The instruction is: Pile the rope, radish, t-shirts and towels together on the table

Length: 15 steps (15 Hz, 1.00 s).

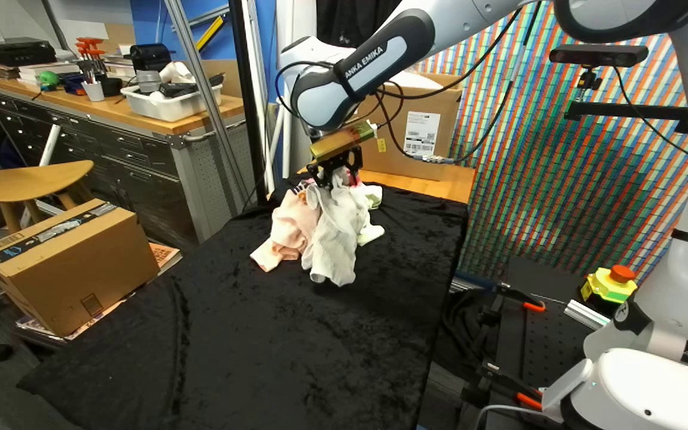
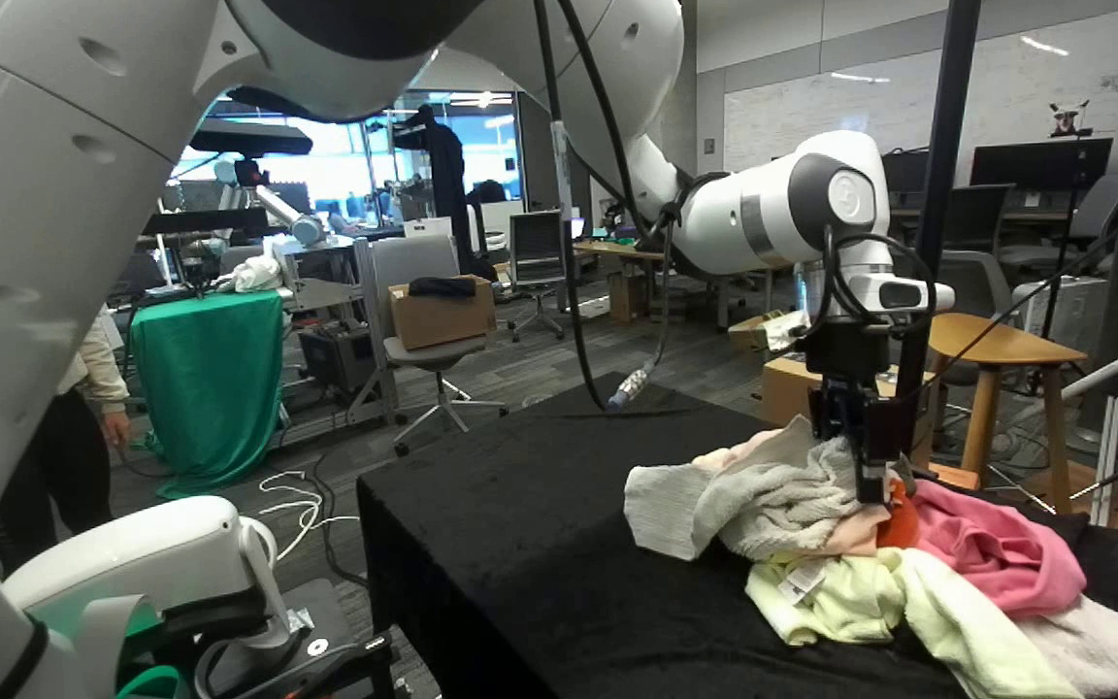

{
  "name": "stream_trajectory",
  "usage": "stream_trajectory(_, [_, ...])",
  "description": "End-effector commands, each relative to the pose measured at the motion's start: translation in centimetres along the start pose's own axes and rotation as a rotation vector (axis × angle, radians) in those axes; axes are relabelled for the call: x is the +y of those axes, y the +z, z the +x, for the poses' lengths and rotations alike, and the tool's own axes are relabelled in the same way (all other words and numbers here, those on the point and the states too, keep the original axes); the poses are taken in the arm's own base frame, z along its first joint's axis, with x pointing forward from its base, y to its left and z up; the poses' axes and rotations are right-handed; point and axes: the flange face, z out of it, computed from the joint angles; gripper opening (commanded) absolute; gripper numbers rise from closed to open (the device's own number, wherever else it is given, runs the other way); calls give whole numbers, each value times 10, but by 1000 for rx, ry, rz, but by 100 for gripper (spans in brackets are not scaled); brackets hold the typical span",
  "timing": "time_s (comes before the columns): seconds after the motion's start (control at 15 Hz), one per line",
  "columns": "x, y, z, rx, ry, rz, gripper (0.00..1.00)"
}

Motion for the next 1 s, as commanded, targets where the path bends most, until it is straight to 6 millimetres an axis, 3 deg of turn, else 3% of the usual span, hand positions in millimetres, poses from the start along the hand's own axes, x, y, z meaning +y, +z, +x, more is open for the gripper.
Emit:
stream_trajectory(0.0, [27,-27,-32,45,-71,9,98])
stream_trajectory(0.6, [68,-82,-106,186,-253,71,100])
stream_trajectory(0.93, [85,-94,-181,173,-485,82,100])
